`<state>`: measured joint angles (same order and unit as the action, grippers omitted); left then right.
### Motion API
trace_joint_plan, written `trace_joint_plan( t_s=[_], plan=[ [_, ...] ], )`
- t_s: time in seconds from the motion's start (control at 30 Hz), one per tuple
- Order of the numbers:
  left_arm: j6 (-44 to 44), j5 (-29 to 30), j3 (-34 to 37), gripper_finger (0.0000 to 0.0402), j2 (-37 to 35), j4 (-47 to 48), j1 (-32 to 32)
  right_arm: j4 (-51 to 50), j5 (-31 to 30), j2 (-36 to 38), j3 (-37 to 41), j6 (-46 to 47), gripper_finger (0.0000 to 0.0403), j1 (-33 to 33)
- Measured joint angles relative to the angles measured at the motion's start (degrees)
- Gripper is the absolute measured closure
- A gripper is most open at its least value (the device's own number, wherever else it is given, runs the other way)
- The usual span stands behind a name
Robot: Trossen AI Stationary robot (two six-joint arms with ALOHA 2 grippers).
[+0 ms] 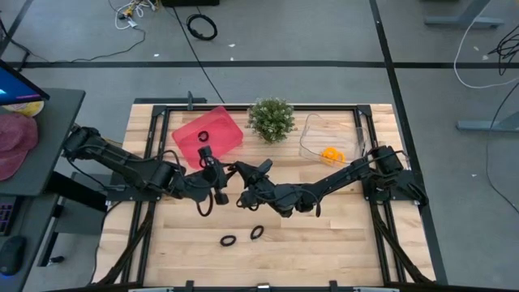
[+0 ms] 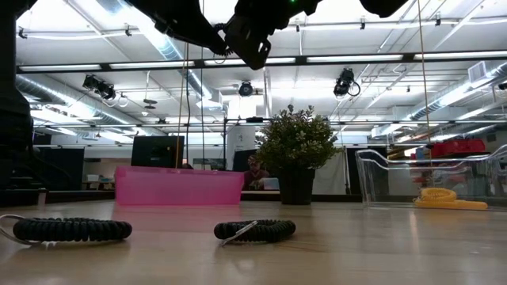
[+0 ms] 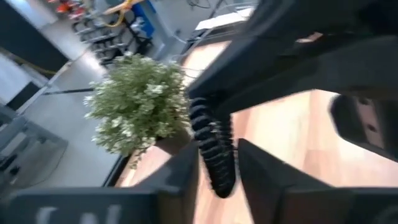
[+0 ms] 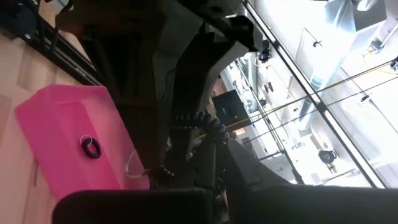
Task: Sort spring keychains
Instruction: Put the right black spring keychain into the red bin
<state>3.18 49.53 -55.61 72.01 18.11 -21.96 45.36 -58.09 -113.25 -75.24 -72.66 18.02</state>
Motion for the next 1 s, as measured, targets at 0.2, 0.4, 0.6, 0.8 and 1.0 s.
trace_joint_plan(
  t_s=[0.2, 0.4, 0.6, 0.8, 1.0],
  plan=[
    [-2.12, -0.51, 0.0, 0.0377, 0.0, 0.32, -0.04, 0.02, 0.1, 0.0, 0.0, -0.91, 0.0395, 0.0],
    [-2.4, 4.21, 0.0, 0.0377, 0.0, 2.49, -0.02, 0.0, -1.02, 0.0, 0.0, -2.82, 0.0345, 0.04],
    [-2.13, 11.76, 0.0, 0.0377, -0.01, 7.69, 0.03, 1.69, -3.13, 0.01, -0.02, -3.22, 0.0254, 0.07],
    [3.46, 16.51, -0.02, 0.0377, -0.76, 17.86, 3.14, 2.92, -7.49, 0.09, -0.02, -4.55, 0.0184, 0.03],
    [10.99, 15.06, -0.04, 0.0377, -0.9, 27.7, 9.38, 3.15, -8.06, 0.09, -0.02, -4.31, 0.0165, -0.07]
  ],
)
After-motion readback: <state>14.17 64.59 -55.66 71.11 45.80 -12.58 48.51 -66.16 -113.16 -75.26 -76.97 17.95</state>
